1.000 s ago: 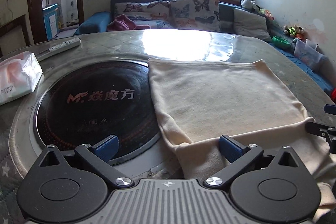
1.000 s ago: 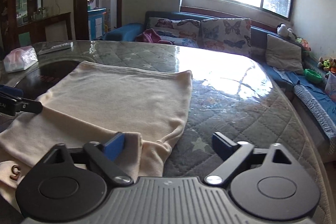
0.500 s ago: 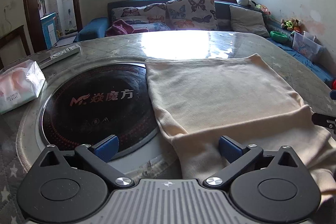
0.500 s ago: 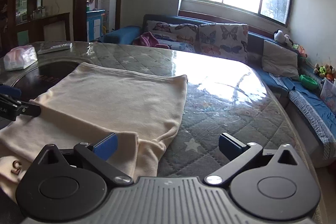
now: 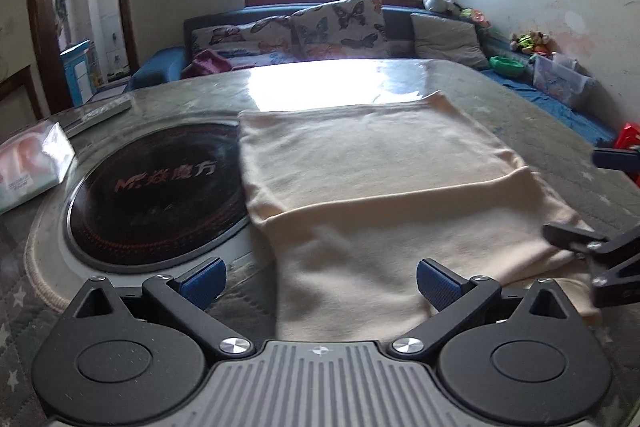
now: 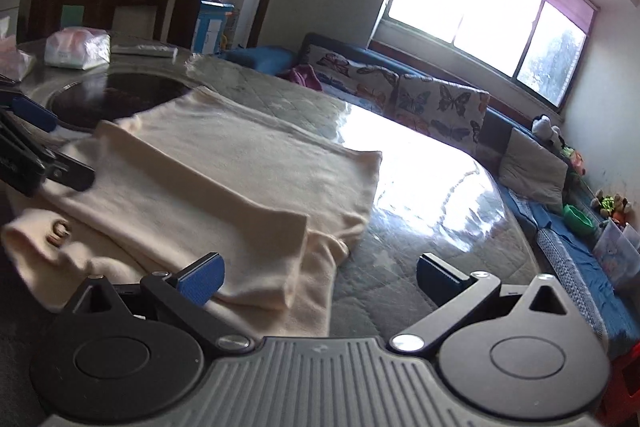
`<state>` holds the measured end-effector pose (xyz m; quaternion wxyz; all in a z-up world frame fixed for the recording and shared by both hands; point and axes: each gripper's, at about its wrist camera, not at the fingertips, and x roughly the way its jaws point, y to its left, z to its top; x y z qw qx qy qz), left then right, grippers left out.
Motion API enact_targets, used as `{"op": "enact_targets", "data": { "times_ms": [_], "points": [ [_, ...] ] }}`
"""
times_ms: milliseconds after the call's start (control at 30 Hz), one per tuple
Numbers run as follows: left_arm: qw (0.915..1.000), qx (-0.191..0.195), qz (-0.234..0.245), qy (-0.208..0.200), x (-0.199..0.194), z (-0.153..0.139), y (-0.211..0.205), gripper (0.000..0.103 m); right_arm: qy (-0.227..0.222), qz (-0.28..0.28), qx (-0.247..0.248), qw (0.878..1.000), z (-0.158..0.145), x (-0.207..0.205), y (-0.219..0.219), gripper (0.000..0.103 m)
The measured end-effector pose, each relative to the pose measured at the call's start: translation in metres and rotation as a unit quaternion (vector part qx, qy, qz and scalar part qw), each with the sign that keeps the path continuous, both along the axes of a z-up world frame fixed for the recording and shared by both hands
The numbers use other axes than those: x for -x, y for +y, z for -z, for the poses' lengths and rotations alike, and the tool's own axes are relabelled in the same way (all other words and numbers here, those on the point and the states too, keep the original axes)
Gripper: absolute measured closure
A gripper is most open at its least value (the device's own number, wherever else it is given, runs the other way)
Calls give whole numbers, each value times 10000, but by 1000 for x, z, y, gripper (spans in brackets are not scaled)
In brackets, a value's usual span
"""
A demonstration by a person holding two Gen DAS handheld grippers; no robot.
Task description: Fold clothes
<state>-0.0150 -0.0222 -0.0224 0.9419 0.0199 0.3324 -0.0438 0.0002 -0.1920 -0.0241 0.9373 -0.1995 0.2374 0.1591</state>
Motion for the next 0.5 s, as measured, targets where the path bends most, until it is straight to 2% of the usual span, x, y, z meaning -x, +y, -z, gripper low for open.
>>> {"op": "enact_targets", "data": {
  "times_ms": [167,400,500],
  "points": [
    [9997,-200,145,40,0,9,-14,0,72,-95,34,9999,7,-2,13,0],
    [9998,82,71,173,-1,13,-5,0,-94,277,200,9994,2,-9,-5,0],
    [9997,130,43,198,-2,13,-5,0,-195,426,93,9989,-5,-21,-5,0]
  ]
}}
